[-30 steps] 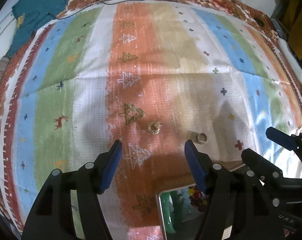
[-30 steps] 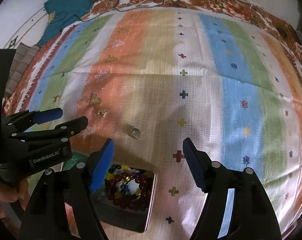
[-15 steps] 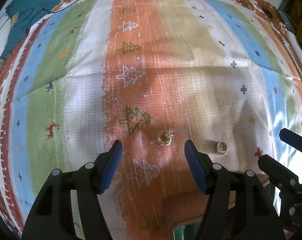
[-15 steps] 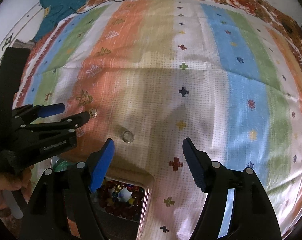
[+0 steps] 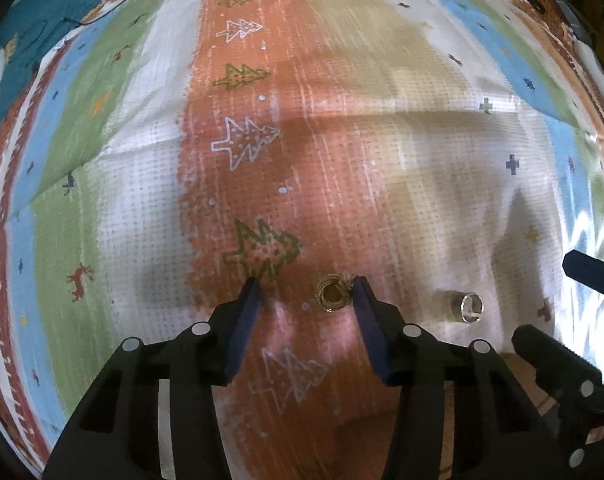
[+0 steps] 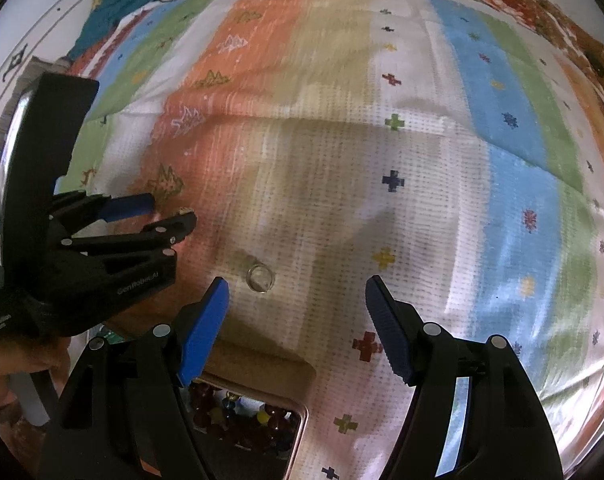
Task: Organize jewelry
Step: 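Move the left tool to the gold ring while the right moves to the silver ring, then grasp the gold ring with the left tool while the right grasps the silver ring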
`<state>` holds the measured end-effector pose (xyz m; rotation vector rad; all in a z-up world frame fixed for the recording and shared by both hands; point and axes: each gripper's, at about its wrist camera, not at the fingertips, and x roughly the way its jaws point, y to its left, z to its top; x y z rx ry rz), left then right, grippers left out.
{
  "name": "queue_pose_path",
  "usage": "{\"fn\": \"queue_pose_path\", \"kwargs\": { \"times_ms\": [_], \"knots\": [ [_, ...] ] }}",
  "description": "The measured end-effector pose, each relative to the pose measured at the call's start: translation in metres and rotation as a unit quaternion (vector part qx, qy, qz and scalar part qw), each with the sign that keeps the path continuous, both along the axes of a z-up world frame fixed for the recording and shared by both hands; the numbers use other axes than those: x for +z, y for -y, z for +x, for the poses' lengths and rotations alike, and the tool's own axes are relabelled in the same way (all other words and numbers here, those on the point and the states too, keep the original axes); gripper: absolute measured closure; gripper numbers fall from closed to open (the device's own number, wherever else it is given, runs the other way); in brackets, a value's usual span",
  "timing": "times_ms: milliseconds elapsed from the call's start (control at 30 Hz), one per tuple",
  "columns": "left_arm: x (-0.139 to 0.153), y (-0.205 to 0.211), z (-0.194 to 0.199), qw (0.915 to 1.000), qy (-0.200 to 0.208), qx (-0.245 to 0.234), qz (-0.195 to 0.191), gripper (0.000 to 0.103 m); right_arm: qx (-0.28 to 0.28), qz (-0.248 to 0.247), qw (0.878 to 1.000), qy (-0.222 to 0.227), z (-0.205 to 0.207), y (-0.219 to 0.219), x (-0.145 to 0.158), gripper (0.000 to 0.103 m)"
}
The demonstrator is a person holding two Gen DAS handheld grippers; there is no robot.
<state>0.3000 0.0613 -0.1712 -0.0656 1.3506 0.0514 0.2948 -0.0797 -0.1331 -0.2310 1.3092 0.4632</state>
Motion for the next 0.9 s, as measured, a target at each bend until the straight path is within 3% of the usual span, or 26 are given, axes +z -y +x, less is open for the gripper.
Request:
{"fn": "queue_pose_path", "kwargs": {
  "times_ms": [67,133,733,867,900],
  "knots": [
    [0.001,0.0,0.002,1.0,0.001,-0.002,-0.004,0.076,0.005,-0.004,1.0,-0.002,0.0,-0.003,-0.003,0.032],
    [0.001,-0.001,0.002,0.9999,-0.001,-0.001,-0.011,0.085,0.009,-0.009,1.0,-0.004,0.001,-0.007,-0.006,0.032],
    [-0.001,-0.04,0.007,0.9988,0.007,0.038,-0.029,0.088,0.031,-0.043,0.998,-0.027,0.013,-0.045,-0.035,0.033],
    [-0.002,-0.038,0.006,0.9992,0.008,0.033,-0.022,0.088,0.029,-0.046,0.998,-0.038,0.017,-0.046,-0.044,0.051],
    [-0.003,-0.038,0.006,0.9993,0.008,0.032,-0.02,0.088,0.028,-0.046,0.998,-0.037,0.018,-0.047,-0.045,0.051]
  ]
}}
